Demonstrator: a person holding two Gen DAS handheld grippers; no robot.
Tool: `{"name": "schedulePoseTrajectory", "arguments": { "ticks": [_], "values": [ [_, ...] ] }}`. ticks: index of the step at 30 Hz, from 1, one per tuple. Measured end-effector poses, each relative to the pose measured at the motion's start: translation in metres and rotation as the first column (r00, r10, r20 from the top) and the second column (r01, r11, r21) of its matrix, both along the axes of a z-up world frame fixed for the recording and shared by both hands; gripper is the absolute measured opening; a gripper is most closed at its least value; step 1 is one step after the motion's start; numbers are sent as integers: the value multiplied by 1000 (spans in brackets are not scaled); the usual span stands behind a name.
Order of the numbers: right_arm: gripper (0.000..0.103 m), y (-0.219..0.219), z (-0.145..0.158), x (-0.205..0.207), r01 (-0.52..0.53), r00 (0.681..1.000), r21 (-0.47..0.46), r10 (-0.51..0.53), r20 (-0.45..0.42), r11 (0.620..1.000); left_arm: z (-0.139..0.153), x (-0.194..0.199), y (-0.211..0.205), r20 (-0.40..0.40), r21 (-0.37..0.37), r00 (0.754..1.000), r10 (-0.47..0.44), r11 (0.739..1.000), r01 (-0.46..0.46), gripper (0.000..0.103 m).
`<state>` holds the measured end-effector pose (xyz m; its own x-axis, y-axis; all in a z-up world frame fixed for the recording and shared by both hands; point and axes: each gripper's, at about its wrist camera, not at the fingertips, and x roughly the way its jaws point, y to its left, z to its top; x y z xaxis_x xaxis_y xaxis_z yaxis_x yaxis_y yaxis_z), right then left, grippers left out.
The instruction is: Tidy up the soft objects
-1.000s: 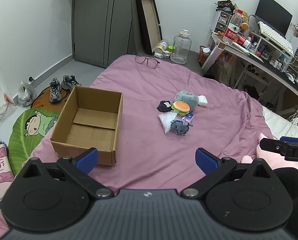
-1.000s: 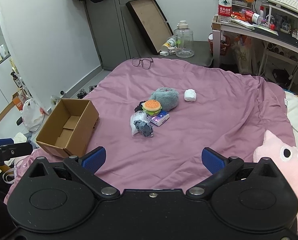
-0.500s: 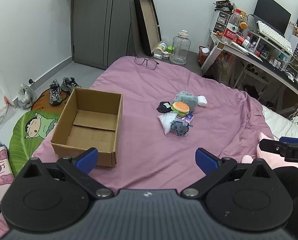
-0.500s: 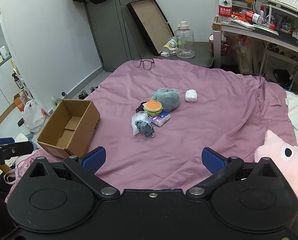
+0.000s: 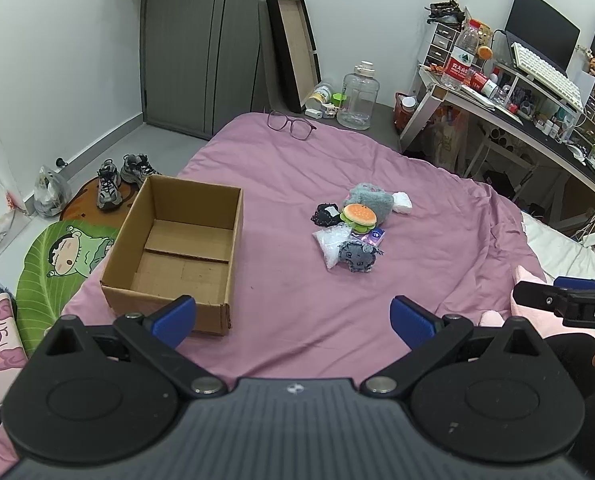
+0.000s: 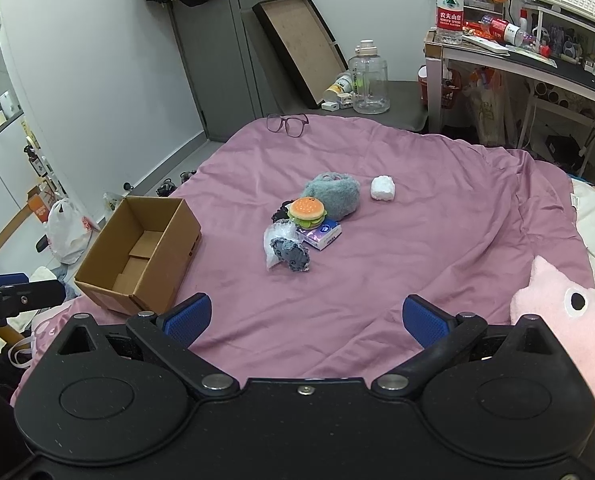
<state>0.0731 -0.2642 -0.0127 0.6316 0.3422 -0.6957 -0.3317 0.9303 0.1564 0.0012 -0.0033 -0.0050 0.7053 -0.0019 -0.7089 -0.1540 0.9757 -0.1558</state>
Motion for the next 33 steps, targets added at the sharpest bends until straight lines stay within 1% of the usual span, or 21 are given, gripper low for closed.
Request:
{"name": "schedulePoseTrajectory", "arguments": {
  "ticks": [9, 11, 14, 18, 21, 25, 33],
  "values": [
    [103, -1, 0, 1, 3, 1000, 6, -4, 7, 1000, 0, 0, 0, 2, -16, 1000, -14, 1000, 14, 102],
    [103, 0, 0, 1, 6, 1000, 6, -6, 5, 1000, 0, 0, 0, 2, -24, 1000, -31, 999, 31, 102],
    [103, 0, 0, 3, 9, 1000, 5, -9, 6, 1000, 2, 2, -2, 3, -5, 998, -63, 998, 63, 102],
    [103, 0, -5, 8, 23, 1000, -5, -23, -3, 1000, 1, 6, -1, 0, -5, 994, -112, 994, 112, 102],
    [103, 2, -12, 14, 37, 999, -15, -38, -16, 999, 0, 10, 2, 3, -6, 992, -124, 992, 124, 102],
    [103, 4, -19, 23, 49, 998, -22, -50, -34, 999, -2, 21, 8, 3, -2, 992, -127, 992, 127, 102],
    [103, 7, -28, 44, 66, 996, -16, -67, -53, 998, -13, 52, 18, -27, 4, 990, -140, 990, 140, 102]
  ]
}}
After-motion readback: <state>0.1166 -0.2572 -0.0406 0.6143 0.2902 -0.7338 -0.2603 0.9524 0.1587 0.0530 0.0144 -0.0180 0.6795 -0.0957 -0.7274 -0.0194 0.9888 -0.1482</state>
